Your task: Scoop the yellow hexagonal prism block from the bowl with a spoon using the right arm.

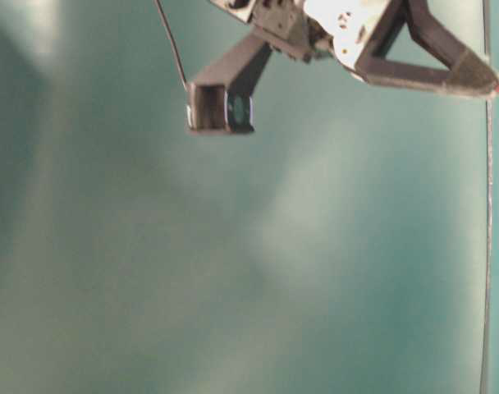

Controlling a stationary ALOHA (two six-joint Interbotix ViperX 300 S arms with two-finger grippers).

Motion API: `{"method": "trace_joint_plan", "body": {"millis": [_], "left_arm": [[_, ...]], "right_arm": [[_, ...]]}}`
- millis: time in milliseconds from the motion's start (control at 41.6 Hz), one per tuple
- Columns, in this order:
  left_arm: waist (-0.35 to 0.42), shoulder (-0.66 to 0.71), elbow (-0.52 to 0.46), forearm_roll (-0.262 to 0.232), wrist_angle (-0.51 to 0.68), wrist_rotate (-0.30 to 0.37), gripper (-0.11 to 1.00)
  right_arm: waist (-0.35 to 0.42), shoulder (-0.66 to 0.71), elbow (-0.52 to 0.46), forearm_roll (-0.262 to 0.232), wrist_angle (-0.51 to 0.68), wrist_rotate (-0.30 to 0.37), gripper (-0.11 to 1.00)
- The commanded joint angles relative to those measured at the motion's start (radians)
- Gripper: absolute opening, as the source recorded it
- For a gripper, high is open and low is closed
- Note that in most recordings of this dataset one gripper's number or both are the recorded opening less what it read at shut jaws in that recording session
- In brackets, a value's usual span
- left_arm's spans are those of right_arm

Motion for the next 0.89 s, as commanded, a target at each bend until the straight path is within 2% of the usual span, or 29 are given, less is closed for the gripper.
{"method": "trace_joint_plan", "body": {"millis": [0, 385, 865], "left_arm": [[0.0, 0.008, -0.015, 0.003, -0.005, 0.0, 0.0], [0.0, 0.008, -0.015, 0.003, -0.006, 0.0, 0.0], [0.002, 0.008, -0.015, 0.003, -0.011, 0.0, 0.0]], "right_arm": [[-0.005, 0.003, -0.032, -0.009, 0.002, 0.006, 0.23], [-0.005, 0.067, -0.041, -0.081, -0.003, 0.075, 0.23], [-0.006, 0.138, -0.094, -0.087, -0.063, 0.075, 0.23]]}}
